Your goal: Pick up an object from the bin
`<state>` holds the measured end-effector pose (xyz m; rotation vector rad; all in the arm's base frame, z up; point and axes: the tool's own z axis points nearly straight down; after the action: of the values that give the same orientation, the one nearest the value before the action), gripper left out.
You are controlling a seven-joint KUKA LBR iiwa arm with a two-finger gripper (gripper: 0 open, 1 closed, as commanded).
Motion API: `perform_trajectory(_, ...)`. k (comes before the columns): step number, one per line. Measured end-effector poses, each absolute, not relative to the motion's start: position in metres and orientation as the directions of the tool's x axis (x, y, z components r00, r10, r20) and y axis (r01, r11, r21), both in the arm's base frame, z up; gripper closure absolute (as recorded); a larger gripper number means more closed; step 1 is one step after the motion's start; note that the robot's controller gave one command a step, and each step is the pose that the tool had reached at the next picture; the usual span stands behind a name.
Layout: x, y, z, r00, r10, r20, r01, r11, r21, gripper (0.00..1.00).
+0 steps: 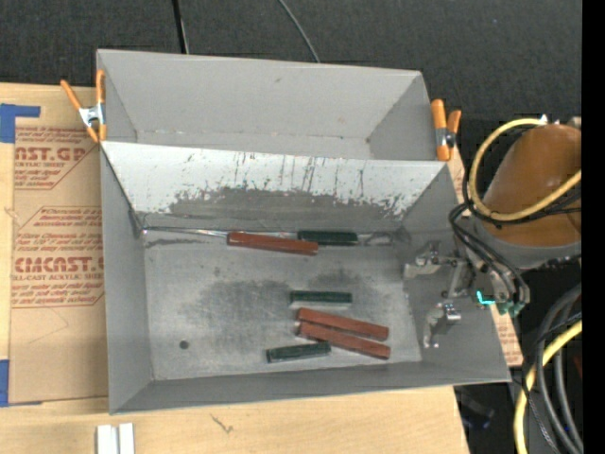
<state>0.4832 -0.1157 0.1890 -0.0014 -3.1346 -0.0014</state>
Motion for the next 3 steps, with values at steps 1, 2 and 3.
perform_trajectory(1,0.485,-0.115,0.193,-1.000,0.000,-0.001,0.000,1.000,0.000,0.00)
perform_trajectory(2,0.499,-0.053,0.082,-0.998,0.056,-0.024,0.056,0.998,-0.004,1.00)
perform_trajectory(3,0.500,-0.053,0.082,-0.998,0.056,-0.025,0.056,0.998,-0.004,1.00)
